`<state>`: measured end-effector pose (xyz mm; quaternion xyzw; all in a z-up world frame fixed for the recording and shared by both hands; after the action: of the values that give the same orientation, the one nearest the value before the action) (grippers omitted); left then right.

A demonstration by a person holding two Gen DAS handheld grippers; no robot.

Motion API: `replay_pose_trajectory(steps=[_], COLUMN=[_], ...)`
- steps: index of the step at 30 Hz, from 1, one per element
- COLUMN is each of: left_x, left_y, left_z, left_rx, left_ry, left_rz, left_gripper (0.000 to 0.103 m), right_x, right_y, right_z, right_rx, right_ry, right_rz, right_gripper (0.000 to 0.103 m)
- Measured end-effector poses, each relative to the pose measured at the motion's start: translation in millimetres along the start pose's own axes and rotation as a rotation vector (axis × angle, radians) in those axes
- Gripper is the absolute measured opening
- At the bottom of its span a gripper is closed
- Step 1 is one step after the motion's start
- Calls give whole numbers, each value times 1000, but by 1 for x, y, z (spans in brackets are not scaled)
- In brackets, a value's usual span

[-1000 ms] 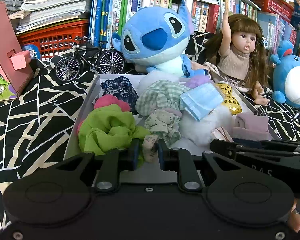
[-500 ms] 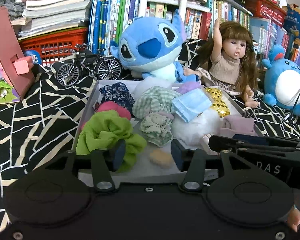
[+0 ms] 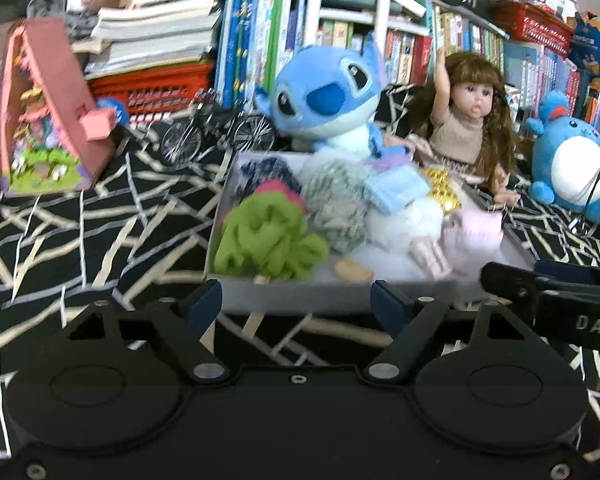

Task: Organize soft objects

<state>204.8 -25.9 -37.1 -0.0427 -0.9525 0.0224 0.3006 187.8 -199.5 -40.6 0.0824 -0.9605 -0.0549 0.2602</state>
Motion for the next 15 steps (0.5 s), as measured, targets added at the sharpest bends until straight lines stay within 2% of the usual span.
replay_pose_trajectory(steps=[11,15], left_x=[-7,-13], left_y=[14,16], left_z=[43,47], left_rx=[16,-4], left_ry=[76,72], left_rz=[-49,-76], left_gripper=[84,88], right_x=[-6,-7], right_y=[-10,-9], right_z=[45,50], right_rx=[-2,12], right_ry=[90,95], right_rz=[73,84], right_gripper=[90,97])
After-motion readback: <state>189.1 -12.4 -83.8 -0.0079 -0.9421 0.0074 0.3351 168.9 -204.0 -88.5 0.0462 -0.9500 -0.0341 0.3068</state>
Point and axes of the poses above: each gripper's, at about its wrist camera, not at the fingertips, and x roughly against the way its jaws point, y to its left, z to its underside, the point moved 10 cm from there along -x, roughly the way its jaws point, and after that the axes turned 3 degrees about -z, right-handed, at the moved point
